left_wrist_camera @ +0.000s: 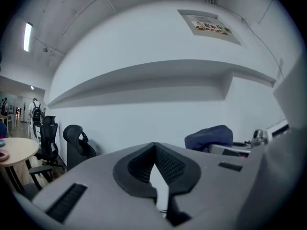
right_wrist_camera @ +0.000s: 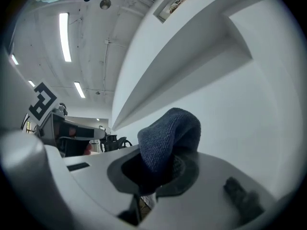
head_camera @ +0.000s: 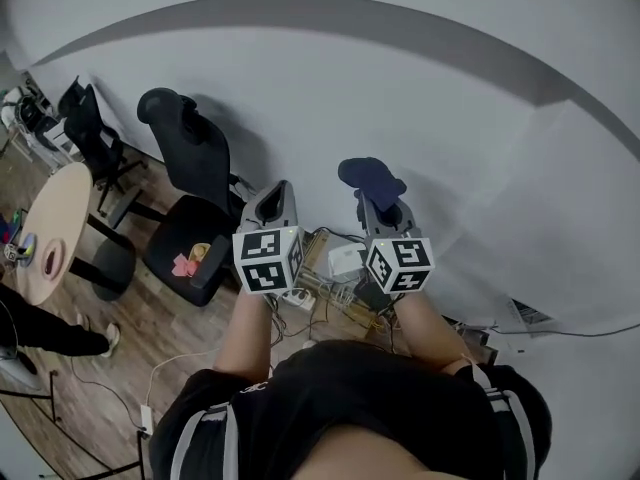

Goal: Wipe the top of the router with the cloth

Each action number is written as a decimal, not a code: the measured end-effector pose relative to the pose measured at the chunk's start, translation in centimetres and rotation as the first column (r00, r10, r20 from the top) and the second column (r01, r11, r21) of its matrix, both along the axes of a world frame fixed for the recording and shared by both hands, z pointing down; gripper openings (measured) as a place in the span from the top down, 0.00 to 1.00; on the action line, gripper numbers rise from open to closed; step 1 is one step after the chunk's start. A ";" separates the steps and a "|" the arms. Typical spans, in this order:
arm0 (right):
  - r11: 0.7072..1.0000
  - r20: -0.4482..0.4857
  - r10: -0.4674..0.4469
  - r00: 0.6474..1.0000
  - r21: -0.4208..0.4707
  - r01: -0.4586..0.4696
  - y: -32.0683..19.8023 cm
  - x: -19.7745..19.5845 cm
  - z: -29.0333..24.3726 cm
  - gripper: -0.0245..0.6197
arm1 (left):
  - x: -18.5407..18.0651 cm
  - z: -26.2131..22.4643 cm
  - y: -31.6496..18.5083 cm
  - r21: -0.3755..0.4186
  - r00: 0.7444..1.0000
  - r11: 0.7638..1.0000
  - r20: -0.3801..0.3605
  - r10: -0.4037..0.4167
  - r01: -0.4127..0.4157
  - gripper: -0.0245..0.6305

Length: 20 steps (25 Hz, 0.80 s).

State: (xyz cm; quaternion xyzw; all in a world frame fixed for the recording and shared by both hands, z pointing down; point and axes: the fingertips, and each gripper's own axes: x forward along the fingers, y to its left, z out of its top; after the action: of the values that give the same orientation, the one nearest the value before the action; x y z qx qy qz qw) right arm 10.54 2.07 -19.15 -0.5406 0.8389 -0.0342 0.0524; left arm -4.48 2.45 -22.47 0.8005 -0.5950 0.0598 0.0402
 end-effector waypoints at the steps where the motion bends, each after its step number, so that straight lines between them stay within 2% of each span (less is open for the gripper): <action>1: 1.000 0.001 -0.003 1.000 -0.003 0.003 -0.2 -0.2 -0.2 0.90 | -0.1 -0.3 -0.1 0.006 1.000 1.000 0.003 -0.004 0.004 0.94; 10: 1.000 -0.043 -0.027 0.999 0.005 0.027 -1.9 -1.4 -0.8 0.89 | -1.5 -0.1 -1.4 0.002 0.999 0.999 0.006 -0.054 0.054 0.94; 17: 0.999 -0.054 -0.023 0.998 0.024 0.024 -3.1 -1.3 -1.1 0.89 | -1.6 -0.2 -2.3 0.096 0.989 0.990 0.095 -0.110 0.101 0.95; 20: 0.999 -0.054 -0.026 0.998 0.025 0.027 -3.5 -1.1 -1.4 0.89 | -0.9 -0.8 -2.6 0.123 0.987 0.988 0.120 -0.110 0.096 0.94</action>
State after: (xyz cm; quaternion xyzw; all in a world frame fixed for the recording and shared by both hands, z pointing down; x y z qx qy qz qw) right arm 9.45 -1.42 -20.52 -0.5294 0.8475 -0.0095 0.0363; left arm -5.40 -0.11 -23.30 0.7642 -0.6394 0.0734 -0.0417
